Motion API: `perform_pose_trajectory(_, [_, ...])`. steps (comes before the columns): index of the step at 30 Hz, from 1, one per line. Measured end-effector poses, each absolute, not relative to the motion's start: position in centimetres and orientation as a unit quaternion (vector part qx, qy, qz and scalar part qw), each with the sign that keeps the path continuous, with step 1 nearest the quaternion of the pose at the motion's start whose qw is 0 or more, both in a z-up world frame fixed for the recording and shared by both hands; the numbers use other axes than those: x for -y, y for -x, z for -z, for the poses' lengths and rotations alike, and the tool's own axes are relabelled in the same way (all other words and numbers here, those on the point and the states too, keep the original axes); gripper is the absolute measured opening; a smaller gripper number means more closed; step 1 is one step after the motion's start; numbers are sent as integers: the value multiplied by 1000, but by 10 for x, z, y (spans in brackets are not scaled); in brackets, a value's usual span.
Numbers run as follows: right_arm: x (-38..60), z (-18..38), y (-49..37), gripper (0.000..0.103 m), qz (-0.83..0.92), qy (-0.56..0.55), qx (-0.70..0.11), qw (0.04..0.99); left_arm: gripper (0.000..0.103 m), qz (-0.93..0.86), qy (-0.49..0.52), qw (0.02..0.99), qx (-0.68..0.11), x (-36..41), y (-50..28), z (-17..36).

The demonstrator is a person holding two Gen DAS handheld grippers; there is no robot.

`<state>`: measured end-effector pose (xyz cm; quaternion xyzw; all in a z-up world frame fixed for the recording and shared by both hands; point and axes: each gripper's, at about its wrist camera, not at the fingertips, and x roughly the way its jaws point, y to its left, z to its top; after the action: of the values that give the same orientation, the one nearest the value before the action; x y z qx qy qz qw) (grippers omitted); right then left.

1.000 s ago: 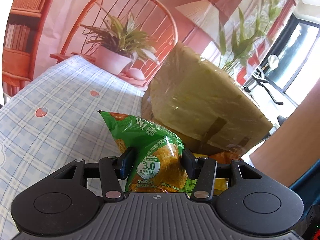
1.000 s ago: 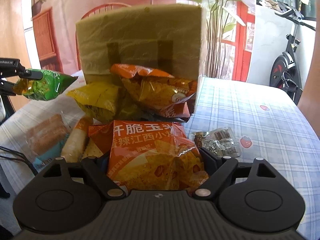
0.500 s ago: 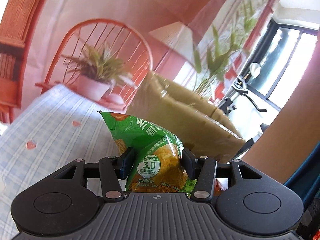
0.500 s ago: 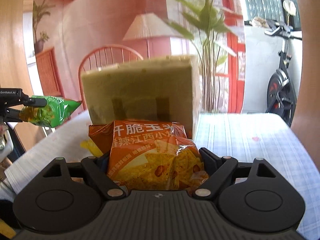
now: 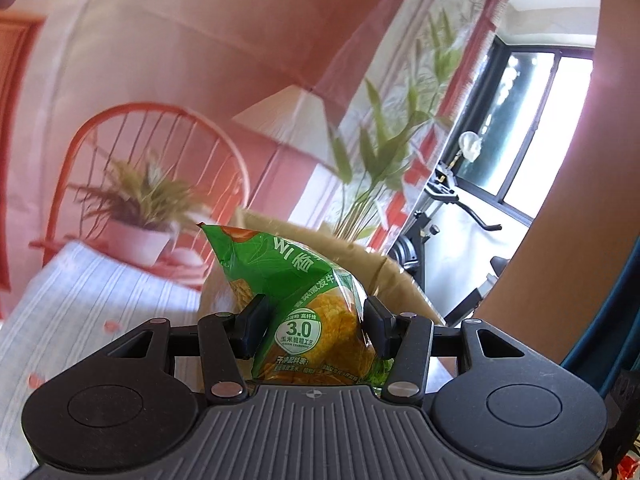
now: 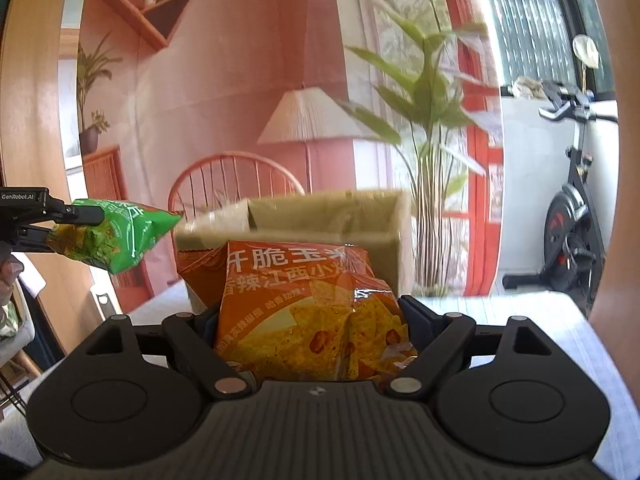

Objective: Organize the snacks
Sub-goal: 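Carry both held bags over the box and open both grippers to drop them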

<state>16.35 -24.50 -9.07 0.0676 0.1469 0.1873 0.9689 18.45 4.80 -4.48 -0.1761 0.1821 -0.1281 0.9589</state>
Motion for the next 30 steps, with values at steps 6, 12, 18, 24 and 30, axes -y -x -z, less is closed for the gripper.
perform_pose_trajectory(6, [240, 60, -203, 86, -183, -71, -123, 973, 54, 144, 158, 960, -182, -34, -230, 22])
perform_pose_trajectory(12, [232, 39, -265, 86, -182, -83, -130, 971, 54, 145, 133, 959, -205, -20, -287, 11])
perform_pose_trajectory(18, [210, 38, -330, 86, -176, -67, -165, 968, 54, 122, 77, 959, -243, -9, -343, 20])
perform_pose_trajectory(24, [196, 52, -377, 86, -170, -73, -203, 962, 54, 119, 47, 952, -277, -3, -378, 35])
perform_pose_trajectory(30, [192, 60, -400, 88, -157, -80, -225, 958, 65, 120, 44, 948, -290, -2, -402, 44])
